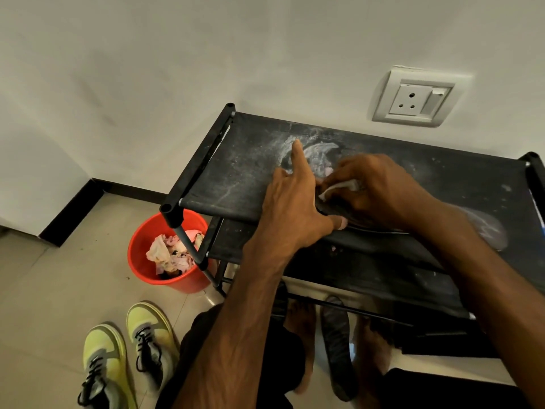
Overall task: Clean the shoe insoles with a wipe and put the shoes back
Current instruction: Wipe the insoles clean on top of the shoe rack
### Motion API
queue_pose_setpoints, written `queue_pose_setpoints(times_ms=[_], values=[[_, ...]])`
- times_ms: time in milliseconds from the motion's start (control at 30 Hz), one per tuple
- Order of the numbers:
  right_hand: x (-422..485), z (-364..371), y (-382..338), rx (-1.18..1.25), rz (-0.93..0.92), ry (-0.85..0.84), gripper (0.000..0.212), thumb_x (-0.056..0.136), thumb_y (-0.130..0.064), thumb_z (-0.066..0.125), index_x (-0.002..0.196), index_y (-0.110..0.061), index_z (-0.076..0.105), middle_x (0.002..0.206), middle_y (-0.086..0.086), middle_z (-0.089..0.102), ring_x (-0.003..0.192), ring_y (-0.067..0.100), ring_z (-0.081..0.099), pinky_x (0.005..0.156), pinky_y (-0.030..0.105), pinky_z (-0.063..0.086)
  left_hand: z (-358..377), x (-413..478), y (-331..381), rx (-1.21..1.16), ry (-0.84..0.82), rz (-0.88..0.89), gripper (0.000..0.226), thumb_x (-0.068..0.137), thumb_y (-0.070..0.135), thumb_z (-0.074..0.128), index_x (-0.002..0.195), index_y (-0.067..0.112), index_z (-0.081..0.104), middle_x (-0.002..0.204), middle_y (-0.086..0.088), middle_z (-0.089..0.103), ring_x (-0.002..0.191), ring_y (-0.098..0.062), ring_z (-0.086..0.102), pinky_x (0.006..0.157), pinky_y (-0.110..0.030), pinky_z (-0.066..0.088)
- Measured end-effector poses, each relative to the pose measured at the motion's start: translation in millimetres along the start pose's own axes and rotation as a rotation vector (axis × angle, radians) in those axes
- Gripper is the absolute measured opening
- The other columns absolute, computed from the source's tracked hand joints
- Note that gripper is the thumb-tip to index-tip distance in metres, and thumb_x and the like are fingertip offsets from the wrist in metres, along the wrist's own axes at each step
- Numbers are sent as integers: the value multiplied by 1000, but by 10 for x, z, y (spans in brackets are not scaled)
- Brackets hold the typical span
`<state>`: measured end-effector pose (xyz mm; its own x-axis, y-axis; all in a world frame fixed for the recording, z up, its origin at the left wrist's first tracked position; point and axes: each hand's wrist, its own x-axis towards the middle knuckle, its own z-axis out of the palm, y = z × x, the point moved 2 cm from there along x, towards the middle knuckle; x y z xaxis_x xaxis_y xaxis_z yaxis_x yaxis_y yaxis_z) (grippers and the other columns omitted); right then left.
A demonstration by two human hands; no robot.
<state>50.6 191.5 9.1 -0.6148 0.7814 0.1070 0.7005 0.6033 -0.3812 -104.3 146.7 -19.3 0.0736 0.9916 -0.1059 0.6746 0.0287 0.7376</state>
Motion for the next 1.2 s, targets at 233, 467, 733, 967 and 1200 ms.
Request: queue_pose_setpoints(times_ms=[233, 467, 733, 967, 1200], values=[[-13, 10, -67, -10, -103, -120, 23, 89, -18, 76, 107, -30, 81, 105, -5, 73, 90, 12, 64, 77, 41, 57, 6, 14, 15, 49, -3, -31, 150, 66, 50, 89, 154, 22, -30, 158, -8, 40, 153, -29, 12, 122, -52, 20], [-9, 2, -34, -25, -76, -100, 22, 89, -28, 75, 108, -37, 79, 106, -11, 73, 94, 12, 66, 77, 38, 54, 10, 3, 50, 81, -4, -19, 148, 69, 49, 88, 153, 20, -30, 159, -10, 37, 153, -30, 11, 123, -52, 19], [27, 113, -38, -136, -34, 47, 31, 91, -21, 67, 120, -27, 77, 107, 5, 71, 102, 24, 61, 74, 36, 46, 10, -45, 49, 74, 6, -29, 147, 68, 48, 89, 154, 24, -28, 161, -18, 28, 153, -33, 12, 123, -52, 21], [-26, 7, -41, 24, -72, -177, 25, 88, -17, 77, 109, -30, 81, 110, -10, 74, 96, 8, 67, 82, 41, 58, 42, -8, 59, 103, 27, -6, 148, 68, 48, 88, 154, 19, -28, 157, -8, 40, 152, -30, 14, 122, -51, 22], [25, 84, 51, -107, 14, 47, 21, 90, -32, 75, 109, -38, 79, 105, -7, 73, 99, 17, 63, 74, 33, 47, 17, -35, 42, 85, 23, -31, 147, 67, 49, 89, 154, 21, -27, 159, -13, 35, 152, -30, 14, 122, -50, 22]])
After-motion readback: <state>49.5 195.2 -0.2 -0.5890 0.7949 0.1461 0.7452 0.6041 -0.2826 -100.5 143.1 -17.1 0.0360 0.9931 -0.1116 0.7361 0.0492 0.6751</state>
